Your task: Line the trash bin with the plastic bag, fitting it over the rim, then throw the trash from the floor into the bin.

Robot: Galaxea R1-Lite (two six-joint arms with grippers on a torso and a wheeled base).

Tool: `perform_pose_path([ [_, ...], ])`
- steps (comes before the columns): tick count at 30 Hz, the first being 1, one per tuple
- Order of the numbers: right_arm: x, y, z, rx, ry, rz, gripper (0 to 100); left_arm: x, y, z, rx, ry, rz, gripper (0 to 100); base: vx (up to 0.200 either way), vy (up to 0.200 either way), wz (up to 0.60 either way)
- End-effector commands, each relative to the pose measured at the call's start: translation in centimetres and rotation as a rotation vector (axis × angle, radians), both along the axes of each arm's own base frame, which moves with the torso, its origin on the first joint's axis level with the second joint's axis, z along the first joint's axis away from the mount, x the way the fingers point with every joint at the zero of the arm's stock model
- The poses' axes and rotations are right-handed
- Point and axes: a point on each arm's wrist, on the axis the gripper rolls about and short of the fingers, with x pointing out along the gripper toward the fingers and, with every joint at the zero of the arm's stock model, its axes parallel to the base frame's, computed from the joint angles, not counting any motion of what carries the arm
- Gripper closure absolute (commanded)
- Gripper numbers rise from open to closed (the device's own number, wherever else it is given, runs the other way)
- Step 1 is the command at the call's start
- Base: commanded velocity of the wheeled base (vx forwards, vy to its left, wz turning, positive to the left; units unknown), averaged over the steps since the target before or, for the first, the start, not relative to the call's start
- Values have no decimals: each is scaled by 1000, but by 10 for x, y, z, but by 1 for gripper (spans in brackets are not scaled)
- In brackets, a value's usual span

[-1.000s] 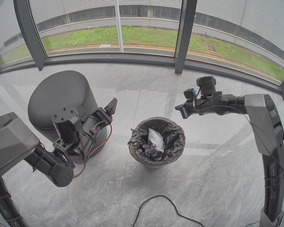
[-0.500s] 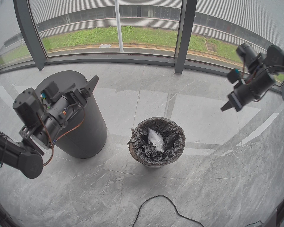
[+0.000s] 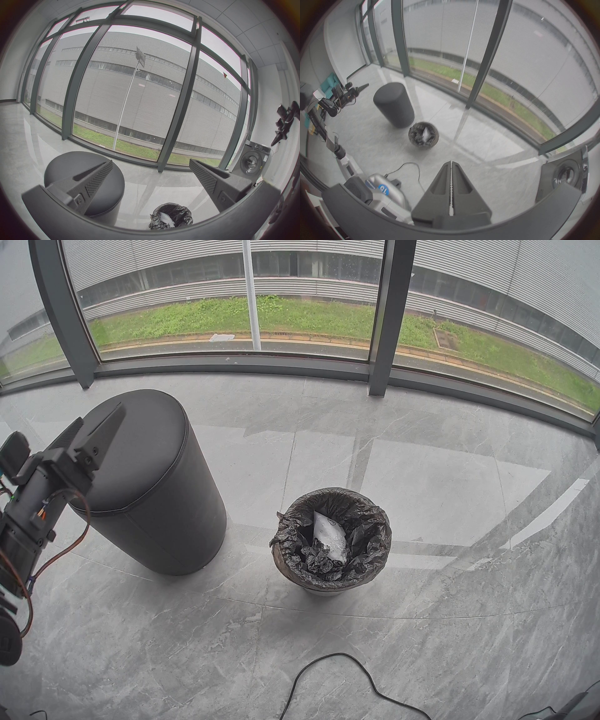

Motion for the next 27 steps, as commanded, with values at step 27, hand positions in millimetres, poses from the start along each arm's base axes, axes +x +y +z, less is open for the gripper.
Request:
perform_pose_path([
  [27,-63,-9,-320,389,-544,-426,100,-214,40,-161,267,308,35,0,0,0,0],
])
